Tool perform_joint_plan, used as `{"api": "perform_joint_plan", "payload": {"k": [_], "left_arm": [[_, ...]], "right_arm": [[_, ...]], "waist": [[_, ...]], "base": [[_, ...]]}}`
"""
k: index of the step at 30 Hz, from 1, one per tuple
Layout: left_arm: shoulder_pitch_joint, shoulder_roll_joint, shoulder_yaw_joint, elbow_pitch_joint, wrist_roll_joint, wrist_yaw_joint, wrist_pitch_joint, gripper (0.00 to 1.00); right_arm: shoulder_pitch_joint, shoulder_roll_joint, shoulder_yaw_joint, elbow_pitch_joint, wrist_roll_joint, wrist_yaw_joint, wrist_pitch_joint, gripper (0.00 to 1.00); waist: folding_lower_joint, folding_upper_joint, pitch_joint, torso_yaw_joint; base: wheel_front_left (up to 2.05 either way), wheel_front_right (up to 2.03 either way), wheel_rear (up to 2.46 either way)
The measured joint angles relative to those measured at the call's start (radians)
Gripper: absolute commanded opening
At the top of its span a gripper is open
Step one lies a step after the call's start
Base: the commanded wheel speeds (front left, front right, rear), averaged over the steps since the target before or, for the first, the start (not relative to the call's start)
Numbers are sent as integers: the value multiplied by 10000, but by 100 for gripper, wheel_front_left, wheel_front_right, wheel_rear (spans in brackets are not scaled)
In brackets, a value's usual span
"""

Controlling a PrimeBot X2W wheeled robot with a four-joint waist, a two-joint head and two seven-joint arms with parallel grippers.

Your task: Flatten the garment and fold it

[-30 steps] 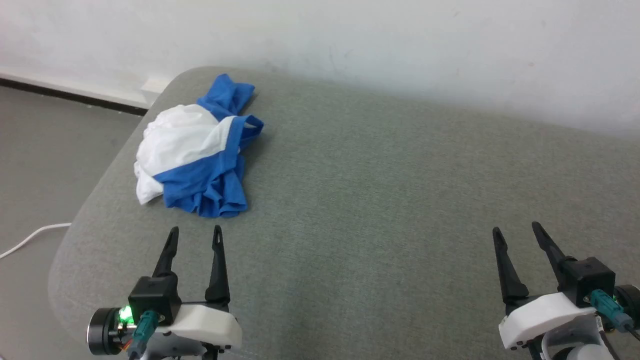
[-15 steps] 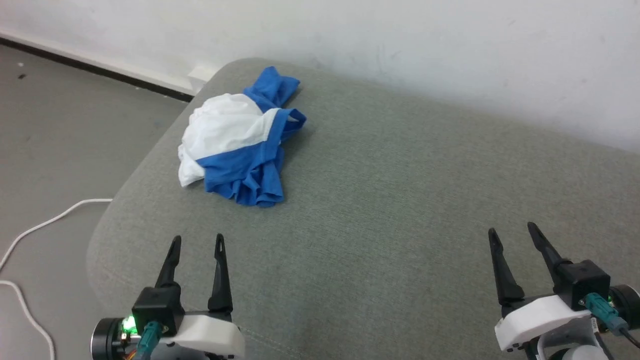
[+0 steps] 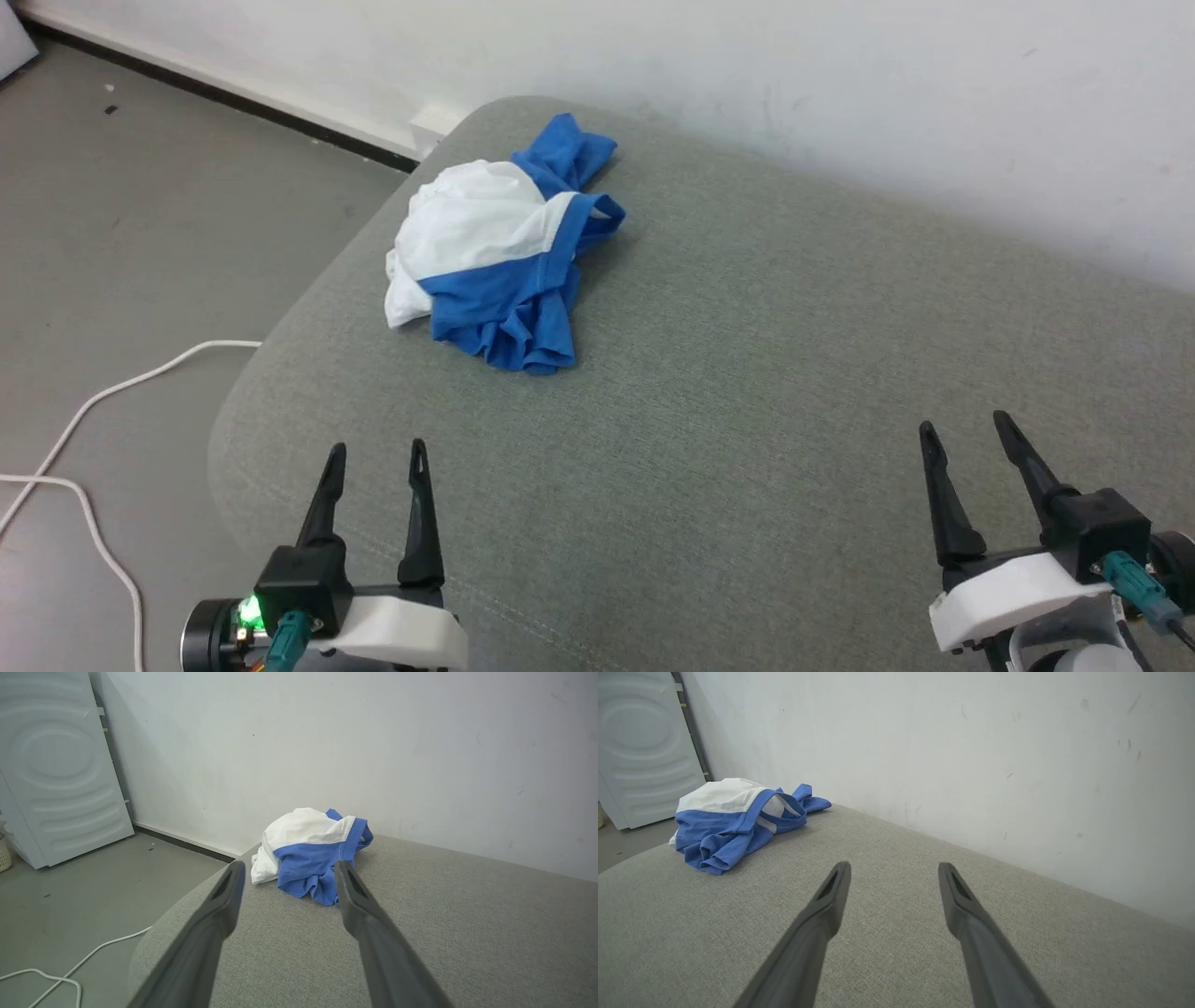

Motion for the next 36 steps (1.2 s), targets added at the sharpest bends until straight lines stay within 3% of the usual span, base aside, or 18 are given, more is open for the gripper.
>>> {"api": "perform_joint_plan", "payload": {"k": [36], "left_arm": [[247, -2, -491, -291, -435, 780, -744, 100]], "right_arm": [[-92, 10, -454, 190, -171, 0, -725, 100]], "waist": [[0, 0, 245, 1496]], "base": [[0, 0, 0]]}}
